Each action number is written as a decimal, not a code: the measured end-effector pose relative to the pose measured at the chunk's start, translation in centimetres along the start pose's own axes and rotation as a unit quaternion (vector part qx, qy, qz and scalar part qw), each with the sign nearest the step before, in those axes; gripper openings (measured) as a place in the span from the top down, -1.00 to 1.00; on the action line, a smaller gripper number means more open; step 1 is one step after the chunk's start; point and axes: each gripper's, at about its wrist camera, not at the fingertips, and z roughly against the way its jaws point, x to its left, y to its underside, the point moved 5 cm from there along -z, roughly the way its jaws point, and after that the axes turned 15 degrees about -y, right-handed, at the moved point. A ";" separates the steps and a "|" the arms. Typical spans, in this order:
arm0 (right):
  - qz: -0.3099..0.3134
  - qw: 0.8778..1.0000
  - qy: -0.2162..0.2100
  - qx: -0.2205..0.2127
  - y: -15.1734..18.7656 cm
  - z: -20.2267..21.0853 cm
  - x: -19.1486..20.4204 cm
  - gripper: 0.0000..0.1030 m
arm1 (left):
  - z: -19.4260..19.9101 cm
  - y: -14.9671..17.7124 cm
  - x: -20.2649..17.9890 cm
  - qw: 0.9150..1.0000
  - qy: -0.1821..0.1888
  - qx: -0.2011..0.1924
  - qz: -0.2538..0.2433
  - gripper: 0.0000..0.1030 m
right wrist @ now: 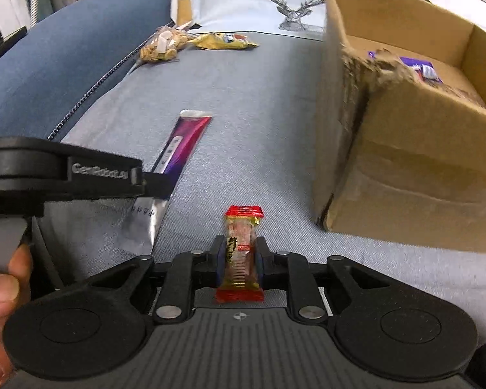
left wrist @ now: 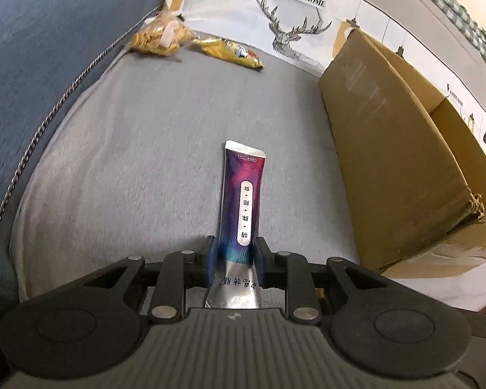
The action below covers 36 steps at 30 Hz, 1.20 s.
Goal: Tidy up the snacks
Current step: 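Grasp purple tube pack with left tool while right grasps red-wrapped bar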
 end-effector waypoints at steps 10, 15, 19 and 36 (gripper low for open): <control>0.009 1.000 -0.002 0.001 0.4 0.5 0.3 0.20 | -0.9 -0.9 -1.9 0.998 -0.017 -0.048 -0.045 0.13; 0.023 1.000 0.009 0.003 0.5 0.3 0.3 0.20 | -1.2 -0.2 -3.4 0.989 -0.055 -0.078 -0.110 0.30; 0.040 0.999 0.019 0.004 0.7 0.3 0.5 0.31 | -1.3 0.0 -3.5 0.987 -0.063 -0.086 -0.124 0.45; 0.052 0.998 0.032 -0.002 0.8 0.3 0.7 0.64 | -1.2 0.0 -3.1 0.988 -0.059 -0.081 -0.119 0.50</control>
